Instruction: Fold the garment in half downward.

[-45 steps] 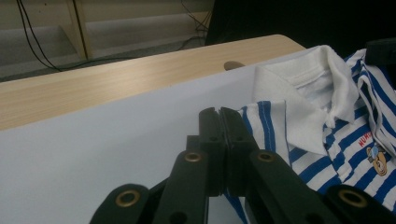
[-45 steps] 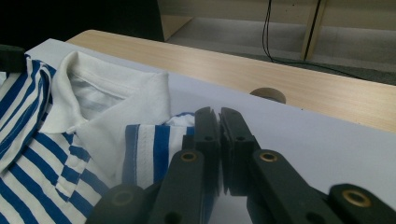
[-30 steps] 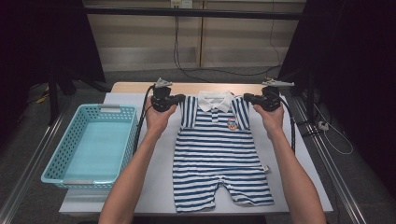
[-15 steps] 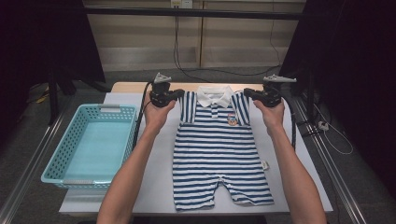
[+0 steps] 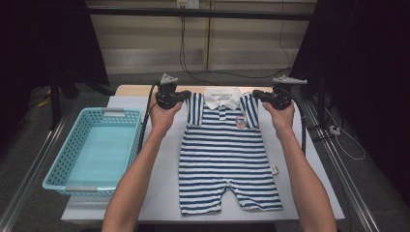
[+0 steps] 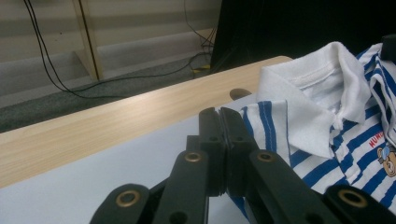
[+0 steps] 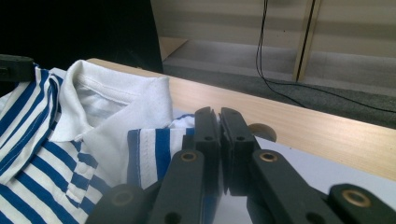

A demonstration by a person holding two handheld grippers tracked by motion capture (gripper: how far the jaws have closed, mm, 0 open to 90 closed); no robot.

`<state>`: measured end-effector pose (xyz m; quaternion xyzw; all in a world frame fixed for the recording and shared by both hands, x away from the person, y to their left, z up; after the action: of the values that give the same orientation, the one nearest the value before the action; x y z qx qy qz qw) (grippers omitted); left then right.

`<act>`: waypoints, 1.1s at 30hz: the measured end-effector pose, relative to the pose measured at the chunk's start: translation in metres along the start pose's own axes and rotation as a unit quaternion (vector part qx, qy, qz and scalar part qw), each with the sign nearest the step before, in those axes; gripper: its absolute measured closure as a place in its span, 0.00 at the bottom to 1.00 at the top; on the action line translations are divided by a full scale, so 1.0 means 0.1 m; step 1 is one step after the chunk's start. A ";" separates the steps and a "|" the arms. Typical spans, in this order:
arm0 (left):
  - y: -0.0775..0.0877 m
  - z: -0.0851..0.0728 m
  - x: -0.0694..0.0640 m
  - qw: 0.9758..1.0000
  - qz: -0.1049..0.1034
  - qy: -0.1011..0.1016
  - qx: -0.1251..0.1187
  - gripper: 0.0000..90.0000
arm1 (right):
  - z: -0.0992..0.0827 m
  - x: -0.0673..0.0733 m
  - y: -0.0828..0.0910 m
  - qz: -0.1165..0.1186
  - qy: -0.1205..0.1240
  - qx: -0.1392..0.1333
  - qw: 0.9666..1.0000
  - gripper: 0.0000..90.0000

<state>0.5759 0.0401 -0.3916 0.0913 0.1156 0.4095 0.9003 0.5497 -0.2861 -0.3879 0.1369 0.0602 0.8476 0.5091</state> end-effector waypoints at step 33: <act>0.03 0.15 -0.05 1.000 -0.004 -0.004 -0.017 0.99 | 0.15 0.05 0.00 -0.001 0.018 -0.007 1.000 0.96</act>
<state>0.5745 0.0370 -0.3759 0.0769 0.1051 0.4079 0.9037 0.5516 -0.2826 -0.3731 0.1183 0.0634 0.8498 0.5097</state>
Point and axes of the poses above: each handheld gripper's, and its own axes: y roughly backward along the jaws, z roughly out of its top, x roughly to its left, the point moved 5 cm from there along -y, roughly forward along the jaws, and after that the axes turned 11 degrees about -x, right-handed, at the moved point
